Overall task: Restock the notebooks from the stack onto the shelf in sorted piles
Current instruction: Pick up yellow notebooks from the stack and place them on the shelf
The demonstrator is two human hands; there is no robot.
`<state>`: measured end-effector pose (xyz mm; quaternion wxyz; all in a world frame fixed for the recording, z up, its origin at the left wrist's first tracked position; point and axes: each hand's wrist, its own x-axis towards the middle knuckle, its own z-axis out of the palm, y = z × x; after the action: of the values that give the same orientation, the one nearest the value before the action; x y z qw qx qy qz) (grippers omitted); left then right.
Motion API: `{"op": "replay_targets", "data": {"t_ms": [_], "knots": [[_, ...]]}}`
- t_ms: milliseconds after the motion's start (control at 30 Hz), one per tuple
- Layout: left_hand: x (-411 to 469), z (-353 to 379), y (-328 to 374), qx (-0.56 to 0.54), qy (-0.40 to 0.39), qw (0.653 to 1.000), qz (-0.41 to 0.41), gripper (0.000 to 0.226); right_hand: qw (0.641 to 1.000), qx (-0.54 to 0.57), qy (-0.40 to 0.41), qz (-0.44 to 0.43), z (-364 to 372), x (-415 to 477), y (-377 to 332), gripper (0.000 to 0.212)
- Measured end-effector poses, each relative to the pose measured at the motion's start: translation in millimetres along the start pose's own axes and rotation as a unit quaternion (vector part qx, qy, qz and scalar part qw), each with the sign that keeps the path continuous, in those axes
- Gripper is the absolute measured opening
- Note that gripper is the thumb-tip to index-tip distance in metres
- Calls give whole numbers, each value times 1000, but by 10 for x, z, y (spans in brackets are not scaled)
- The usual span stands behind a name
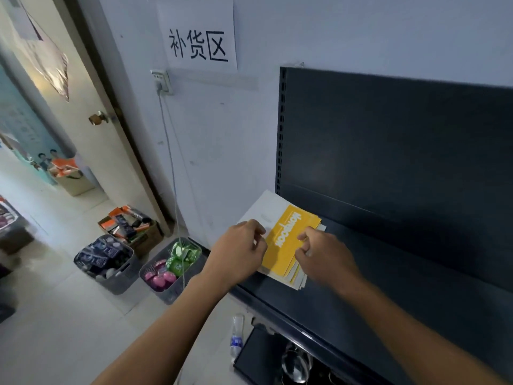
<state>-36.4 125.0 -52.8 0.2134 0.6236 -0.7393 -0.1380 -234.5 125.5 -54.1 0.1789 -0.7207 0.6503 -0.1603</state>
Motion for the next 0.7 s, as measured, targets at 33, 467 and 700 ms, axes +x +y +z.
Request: {"op": "replay_targets", "data": {"t_ms": [33, 467, 700], "knots": [[108, -1, -19, 2, -8, 1000, 5, 27, 1000, -2, 1, 9, 2, 74, 2, 24], [976, 208, -167, 24, -53, 995, 79, 28, 991, 21, 46, 122, 80, 369, 112, 24], [1142, 269, -422, 87, -23, 996, 30, 53, 971, 33, 83, 221, 325, 277, -22, 27]]}}
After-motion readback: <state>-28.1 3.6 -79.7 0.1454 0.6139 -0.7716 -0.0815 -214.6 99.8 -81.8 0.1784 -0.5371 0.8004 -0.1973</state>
